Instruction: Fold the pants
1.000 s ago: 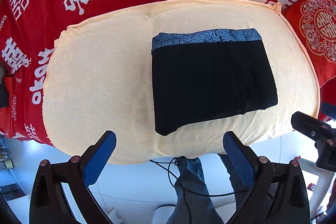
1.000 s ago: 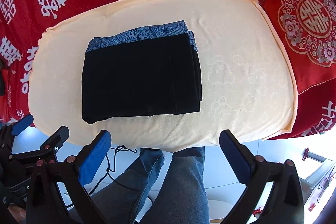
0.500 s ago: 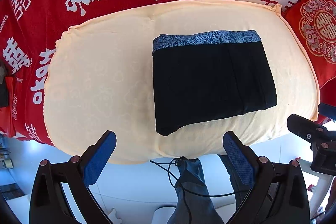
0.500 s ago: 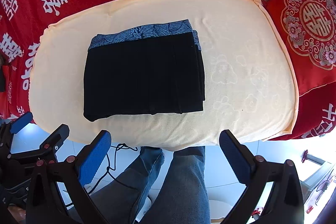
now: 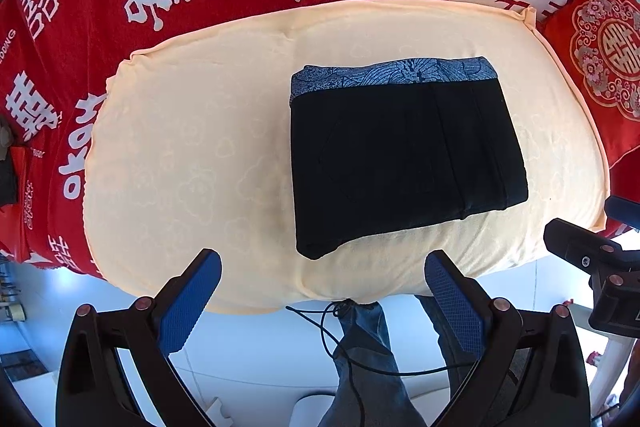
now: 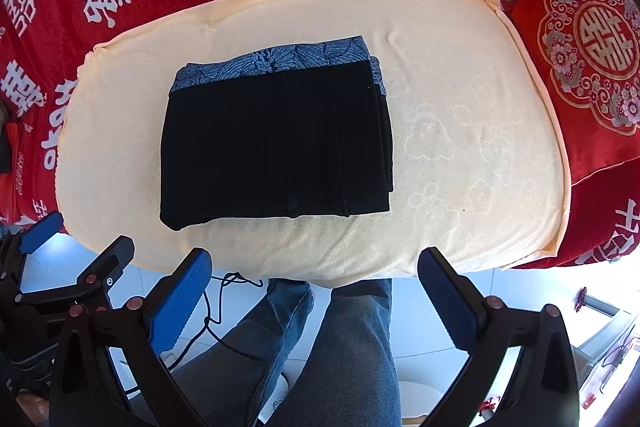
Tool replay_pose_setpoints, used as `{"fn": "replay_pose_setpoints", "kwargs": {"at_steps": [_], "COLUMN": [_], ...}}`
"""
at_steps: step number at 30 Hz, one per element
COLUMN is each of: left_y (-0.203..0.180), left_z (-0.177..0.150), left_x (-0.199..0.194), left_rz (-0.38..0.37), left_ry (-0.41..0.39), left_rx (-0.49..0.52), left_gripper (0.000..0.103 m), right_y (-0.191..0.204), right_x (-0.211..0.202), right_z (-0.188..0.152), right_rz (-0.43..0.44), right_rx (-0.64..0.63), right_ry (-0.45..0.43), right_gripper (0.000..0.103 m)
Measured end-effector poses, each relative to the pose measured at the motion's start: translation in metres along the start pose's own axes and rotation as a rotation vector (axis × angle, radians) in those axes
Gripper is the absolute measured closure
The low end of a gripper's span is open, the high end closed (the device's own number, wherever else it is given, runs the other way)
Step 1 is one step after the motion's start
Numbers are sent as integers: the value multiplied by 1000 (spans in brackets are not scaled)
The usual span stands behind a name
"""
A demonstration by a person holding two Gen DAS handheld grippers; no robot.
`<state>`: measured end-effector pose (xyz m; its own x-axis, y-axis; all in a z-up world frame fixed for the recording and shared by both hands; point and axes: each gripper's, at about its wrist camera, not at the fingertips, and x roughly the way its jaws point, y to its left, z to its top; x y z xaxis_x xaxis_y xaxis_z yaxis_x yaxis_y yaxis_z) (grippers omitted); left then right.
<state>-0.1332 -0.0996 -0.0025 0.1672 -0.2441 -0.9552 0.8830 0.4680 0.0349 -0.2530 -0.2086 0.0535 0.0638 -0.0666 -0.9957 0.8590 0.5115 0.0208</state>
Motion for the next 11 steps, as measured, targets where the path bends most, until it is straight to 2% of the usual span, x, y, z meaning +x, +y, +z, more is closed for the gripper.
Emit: {"fn": "replay_pose_setpoints", "kwargs": {"at_steps": [5, 11], "left_y": [1, 3], "left_z": [1, 1], "left_x": [0, 1], "left_rz": [2, -40], "left_ry": [-5, -5], "left_rx": [-2, -18], "left_gripper": [1, 1], "right_y": [-1, -1], "right_x": [1, 3], "right_z": [2, 5], "right_rz": [0, 2], "right_rx": [-3, -7], "right_ry": [5, 11], "right_gripper": [0, 0]}}
